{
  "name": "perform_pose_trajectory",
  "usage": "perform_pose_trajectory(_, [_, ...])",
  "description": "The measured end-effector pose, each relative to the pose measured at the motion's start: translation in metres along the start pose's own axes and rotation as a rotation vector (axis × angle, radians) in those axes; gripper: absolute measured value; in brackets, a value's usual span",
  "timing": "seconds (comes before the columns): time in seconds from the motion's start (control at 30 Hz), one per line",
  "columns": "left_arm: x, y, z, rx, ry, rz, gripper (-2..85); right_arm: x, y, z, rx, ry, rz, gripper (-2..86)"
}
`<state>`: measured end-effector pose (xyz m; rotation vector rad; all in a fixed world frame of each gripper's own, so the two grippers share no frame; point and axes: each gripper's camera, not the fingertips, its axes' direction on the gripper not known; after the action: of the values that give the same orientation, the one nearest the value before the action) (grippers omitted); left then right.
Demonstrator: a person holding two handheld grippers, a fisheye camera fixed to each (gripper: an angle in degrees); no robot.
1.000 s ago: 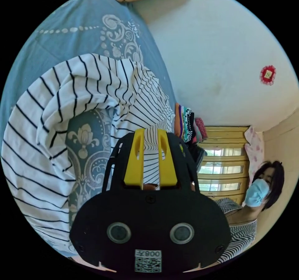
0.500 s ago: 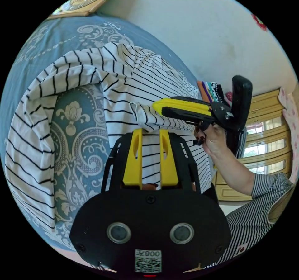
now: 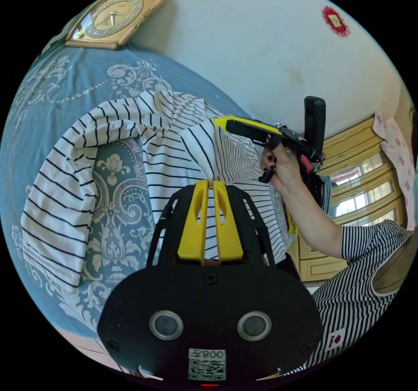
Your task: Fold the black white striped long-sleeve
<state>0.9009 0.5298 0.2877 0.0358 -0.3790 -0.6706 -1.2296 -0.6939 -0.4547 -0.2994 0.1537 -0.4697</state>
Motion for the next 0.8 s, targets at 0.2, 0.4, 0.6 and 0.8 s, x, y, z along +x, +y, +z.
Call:
perform_pose_trajectory(0.2, [0.005,-0.016,-0.008,-0.026,-0.036,-0.072,3.5,0.006,0.011,0.069,-0.166,-0.016,-0.025,0.1])
perform_pose_trajectory(0.4, [0.022,-0.040,-0.021,-0.011,-0.025,-0.108,5.3,0.031,0.062,0.075,-0.122,0.002,0.048,0.0])
perform_pose_trajectory(0.6, [0.075,-0.093,-0.026,0.021,0.021,-0.013,5.6,0.088,0.185,0.015,0.028,0.078,0.210,0.0])
perform_pose_trajectory(0.8, [0.153,-0.188,0.031,-0.093,0.107,0.184,7.0,0.162,0.355,-0.025,-0.002,0.286,0.465,2.9])
